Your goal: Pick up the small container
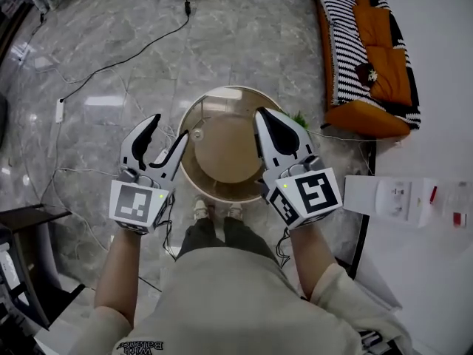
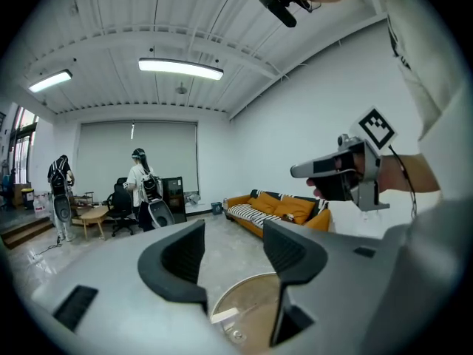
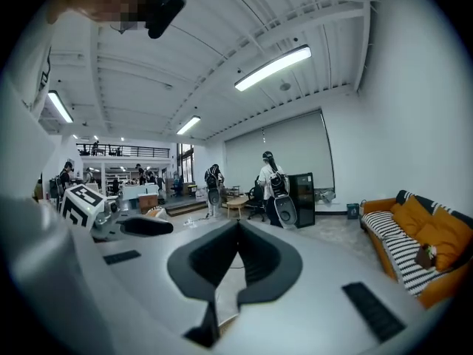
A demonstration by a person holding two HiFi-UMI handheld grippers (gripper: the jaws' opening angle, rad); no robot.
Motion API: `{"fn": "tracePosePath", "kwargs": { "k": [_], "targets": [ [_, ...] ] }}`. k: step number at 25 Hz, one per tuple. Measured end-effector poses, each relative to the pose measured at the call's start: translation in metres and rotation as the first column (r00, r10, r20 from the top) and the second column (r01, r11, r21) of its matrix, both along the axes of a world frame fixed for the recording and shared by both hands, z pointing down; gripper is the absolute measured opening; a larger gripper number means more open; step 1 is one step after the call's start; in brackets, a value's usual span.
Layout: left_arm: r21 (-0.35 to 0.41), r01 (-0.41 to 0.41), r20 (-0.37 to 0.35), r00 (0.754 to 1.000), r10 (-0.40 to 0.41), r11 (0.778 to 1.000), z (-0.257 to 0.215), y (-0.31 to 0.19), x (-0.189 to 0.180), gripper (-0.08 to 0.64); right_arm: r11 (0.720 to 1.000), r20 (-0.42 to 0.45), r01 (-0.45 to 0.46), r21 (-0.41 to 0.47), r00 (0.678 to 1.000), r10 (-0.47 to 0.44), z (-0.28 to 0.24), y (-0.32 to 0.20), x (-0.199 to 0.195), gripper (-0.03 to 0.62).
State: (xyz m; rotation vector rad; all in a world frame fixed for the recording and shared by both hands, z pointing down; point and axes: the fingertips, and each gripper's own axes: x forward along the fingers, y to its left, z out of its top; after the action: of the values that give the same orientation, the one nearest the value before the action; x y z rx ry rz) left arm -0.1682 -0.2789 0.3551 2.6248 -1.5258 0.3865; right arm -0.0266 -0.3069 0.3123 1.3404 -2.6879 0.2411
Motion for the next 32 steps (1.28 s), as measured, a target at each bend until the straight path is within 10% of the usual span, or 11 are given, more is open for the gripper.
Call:
{"fn": "tracePosePath", "kwargs": {
  "k": [18, 32],
  "targets": [
    [-0.163, 0.033, 0.099, 0.995, -0.017, 0.986, 0.257, -0.086, 0.002, 0.348, 0.984, -0.041, 0.044, -0.174, 0.998, -0.052, 0.173, -0.061, -0.022, -0.005],
    [-0.356, -0.019, 0.126, 0.990, 0.068, 0.934, 0.489, -0.094, 0.031, 0.365, 0.934, -0.068, 0.084, -0.349, 0.991, -0.114, 0.331, -0.052, -0.029, -0.003]
  ]
}}
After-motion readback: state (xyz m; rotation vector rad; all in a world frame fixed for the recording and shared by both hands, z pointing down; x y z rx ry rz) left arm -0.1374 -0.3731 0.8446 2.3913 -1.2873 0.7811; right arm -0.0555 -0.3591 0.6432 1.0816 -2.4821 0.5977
